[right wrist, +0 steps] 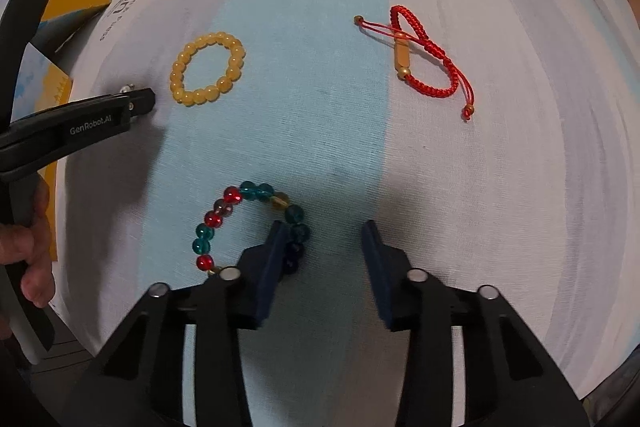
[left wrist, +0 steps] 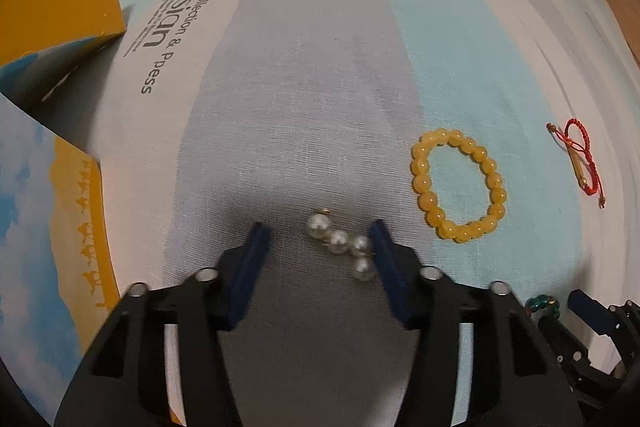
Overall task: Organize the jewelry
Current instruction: 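Grasp the pearls with the left tool while the right tool grasps the multicolour bead bracelet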
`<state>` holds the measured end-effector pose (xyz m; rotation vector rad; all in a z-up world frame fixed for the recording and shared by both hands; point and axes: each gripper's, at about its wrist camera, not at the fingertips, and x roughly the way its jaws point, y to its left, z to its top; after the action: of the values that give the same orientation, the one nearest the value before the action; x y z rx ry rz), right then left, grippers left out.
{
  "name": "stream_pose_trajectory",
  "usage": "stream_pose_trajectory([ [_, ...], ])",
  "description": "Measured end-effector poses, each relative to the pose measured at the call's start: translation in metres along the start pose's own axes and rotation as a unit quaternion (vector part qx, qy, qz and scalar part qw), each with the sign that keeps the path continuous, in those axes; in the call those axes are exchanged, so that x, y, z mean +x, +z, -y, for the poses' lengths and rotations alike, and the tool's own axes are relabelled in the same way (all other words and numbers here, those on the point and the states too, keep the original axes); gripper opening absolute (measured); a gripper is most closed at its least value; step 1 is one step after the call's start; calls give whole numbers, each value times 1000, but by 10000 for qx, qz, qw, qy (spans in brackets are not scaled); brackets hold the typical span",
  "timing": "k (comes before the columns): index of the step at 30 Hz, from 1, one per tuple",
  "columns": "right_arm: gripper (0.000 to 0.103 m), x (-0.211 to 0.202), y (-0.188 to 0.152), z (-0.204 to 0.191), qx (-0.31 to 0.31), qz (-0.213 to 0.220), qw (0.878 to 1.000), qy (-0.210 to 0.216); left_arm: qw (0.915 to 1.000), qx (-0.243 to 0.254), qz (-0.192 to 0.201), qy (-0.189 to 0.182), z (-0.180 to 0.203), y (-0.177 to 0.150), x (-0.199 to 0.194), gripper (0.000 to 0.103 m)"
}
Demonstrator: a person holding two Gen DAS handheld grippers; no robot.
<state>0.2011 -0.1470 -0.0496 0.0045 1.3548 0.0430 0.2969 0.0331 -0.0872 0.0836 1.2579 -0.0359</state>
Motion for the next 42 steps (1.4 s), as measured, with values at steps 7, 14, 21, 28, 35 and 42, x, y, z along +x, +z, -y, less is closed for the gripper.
stream_pose_trajectory([
  [7,9,-3,-4,4,36,0,10000,43,10000,37,-53,-23,3,-2,-3,11],
  [14,9,-15,-7,12,105,129,9997,164,9998,-88,5,-168,-2,-4,-15,10],
  [21,9,-29,-6,11,146,281,9991,276,9999,-53,57,-97,-4,-7,-28,10],
  [28,9,-53,-5,8,77,492,9983,295,9999,-37,118,-12,-4,-11,-51,10],
  [35,9,-77,-3,4,94,706,9972,216,9996,-32,295,9,-6,-21,-82,10],
  [42,9,-100,1,-13,81,933,9954,192,9989,-68,469,17,-22,-33,-117,10],
])
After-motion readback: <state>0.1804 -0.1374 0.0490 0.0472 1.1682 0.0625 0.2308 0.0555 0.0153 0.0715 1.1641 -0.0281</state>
